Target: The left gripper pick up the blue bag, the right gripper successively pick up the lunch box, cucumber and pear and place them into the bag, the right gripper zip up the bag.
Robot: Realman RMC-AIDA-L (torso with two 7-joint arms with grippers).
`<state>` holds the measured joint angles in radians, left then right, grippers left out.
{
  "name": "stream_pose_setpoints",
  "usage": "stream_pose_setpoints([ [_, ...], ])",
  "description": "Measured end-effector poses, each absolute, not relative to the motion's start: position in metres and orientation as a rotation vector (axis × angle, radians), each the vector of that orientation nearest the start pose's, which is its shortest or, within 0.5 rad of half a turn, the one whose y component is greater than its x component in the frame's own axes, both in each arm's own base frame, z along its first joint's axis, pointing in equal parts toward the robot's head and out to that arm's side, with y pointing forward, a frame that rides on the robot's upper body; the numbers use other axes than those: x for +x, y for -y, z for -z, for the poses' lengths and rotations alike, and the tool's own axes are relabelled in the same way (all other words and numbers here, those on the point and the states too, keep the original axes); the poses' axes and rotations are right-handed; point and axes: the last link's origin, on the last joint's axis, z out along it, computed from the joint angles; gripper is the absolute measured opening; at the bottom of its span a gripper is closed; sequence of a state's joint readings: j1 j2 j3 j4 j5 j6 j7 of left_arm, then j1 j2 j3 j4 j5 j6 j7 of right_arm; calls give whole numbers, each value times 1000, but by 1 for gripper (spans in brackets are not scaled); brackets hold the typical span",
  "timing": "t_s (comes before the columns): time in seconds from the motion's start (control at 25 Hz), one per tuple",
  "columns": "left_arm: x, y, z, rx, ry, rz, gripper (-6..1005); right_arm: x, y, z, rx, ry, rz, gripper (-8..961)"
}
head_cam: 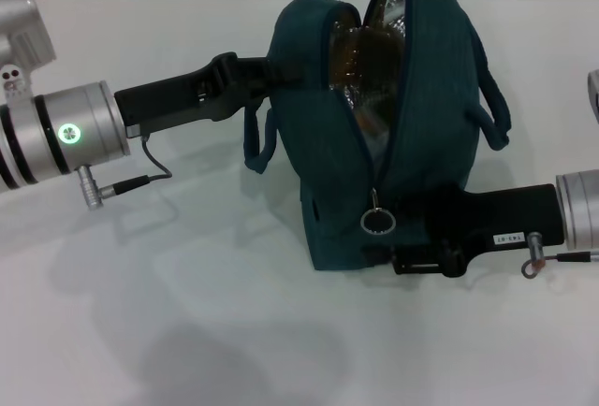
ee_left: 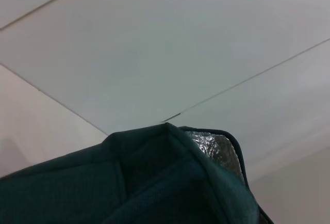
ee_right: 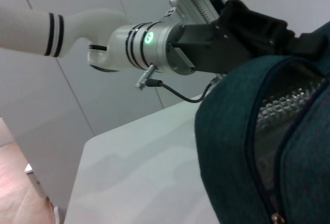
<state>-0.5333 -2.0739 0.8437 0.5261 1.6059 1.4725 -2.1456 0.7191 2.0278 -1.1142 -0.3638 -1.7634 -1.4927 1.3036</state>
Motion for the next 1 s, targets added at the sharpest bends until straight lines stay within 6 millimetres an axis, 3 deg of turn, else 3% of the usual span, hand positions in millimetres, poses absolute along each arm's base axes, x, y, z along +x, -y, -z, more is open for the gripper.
stream_pose_setpoints([
  [0.04, -237, -344, 8, -2277, 1768, 1236, 161, 213, -332, 61, -3062, -494, -670, 599],
  [0.24, -239, -343, 9, -2273, 1771, 1235, 167, 211, -332, 66, -3063, -507, -665, 393],
  [0.6, -242, -340, 10, -2263, 1782, 1231, 177, 213, -332, 66, -3029, -554, -700, 178],
  [0.8, -243, -340, 10, -2261, 1785, 1231, 182, 217, -330, 64, -3018, -602, -702, 6],
  [1.0, -243, -340, 9, -2261, 1782, 1229, 188, 217, -326, 60, -3047, -630, -713, 6],
])
